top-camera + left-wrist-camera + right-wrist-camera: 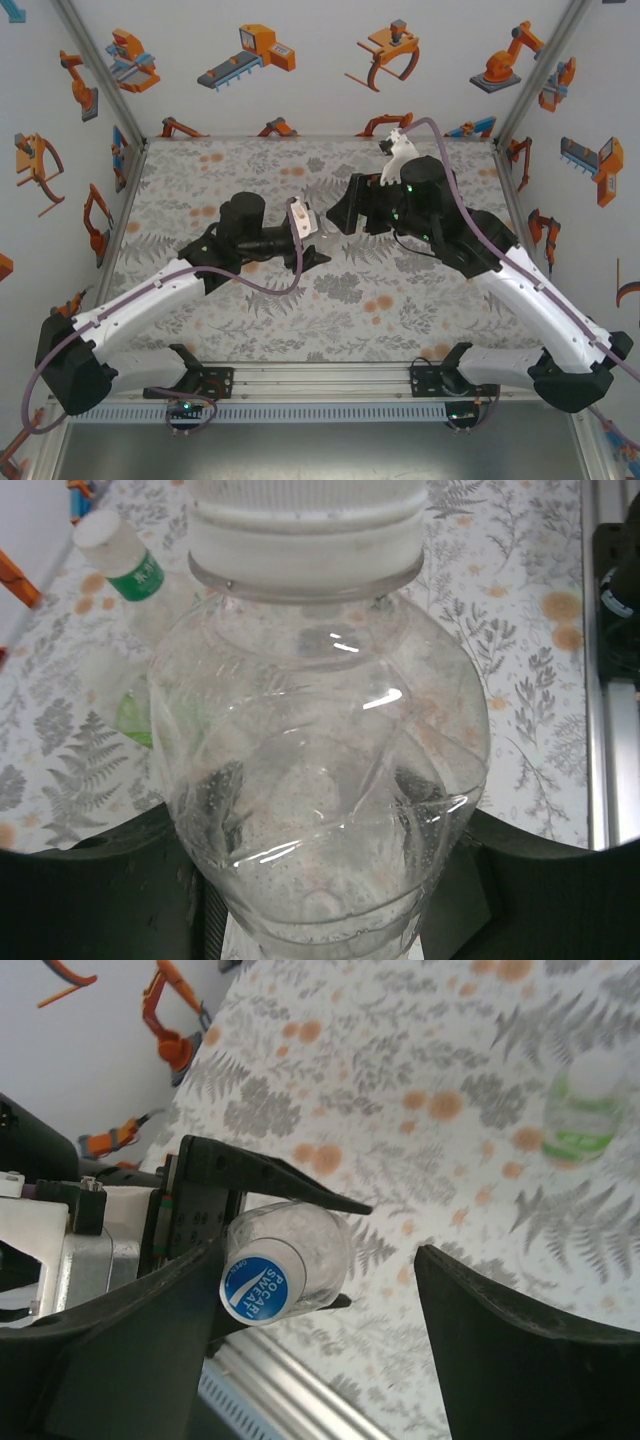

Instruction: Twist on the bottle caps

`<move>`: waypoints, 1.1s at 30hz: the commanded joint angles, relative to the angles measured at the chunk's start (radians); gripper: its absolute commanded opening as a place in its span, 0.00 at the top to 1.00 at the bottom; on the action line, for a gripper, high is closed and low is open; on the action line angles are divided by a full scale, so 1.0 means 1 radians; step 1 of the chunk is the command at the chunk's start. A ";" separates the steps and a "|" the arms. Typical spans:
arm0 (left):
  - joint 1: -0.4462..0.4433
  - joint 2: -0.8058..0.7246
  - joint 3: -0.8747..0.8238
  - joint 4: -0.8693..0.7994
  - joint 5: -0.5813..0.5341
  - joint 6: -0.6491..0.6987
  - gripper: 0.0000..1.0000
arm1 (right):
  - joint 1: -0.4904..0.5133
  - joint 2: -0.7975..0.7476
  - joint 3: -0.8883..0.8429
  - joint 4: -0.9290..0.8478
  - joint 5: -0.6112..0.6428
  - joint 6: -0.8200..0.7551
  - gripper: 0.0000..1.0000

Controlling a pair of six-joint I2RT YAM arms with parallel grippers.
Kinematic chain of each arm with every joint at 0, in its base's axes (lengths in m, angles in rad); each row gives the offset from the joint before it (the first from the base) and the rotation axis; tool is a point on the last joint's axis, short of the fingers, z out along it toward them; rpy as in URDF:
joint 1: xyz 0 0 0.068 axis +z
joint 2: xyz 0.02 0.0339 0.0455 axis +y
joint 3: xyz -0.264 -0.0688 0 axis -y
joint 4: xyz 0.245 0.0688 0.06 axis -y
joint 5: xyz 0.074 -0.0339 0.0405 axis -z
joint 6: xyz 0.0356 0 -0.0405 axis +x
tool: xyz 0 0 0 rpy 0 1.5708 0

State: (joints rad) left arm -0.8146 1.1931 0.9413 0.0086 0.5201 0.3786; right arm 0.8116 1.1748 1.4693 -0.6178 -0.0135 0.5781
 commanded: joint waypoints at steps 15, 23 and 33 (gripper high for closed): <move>-0.003 0.004 -0.005 -0.043 -0.050 -0.002 1.00 | -0.026 0.121 -0.097 0.012 -0.249 0.203 0.29; -0.008 0.000 -0.005 -0.026 -0.051 -0.009 0.96 | -0.026 0.162 -0.147 0.120 -0.269 0.234 0.30; -0.008 -0.003 -0.010 0.030 -0.022 -0.065 0.89 | -0.027 0.147 -0.248 0.287 -0.249 0.259 0.38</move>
State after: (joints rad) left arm -0.8013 1.2022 0.9192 -0.0601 0.4355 0.3531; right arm 0.7765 1.3132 1.2499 -0.4118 -0.3176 0.8185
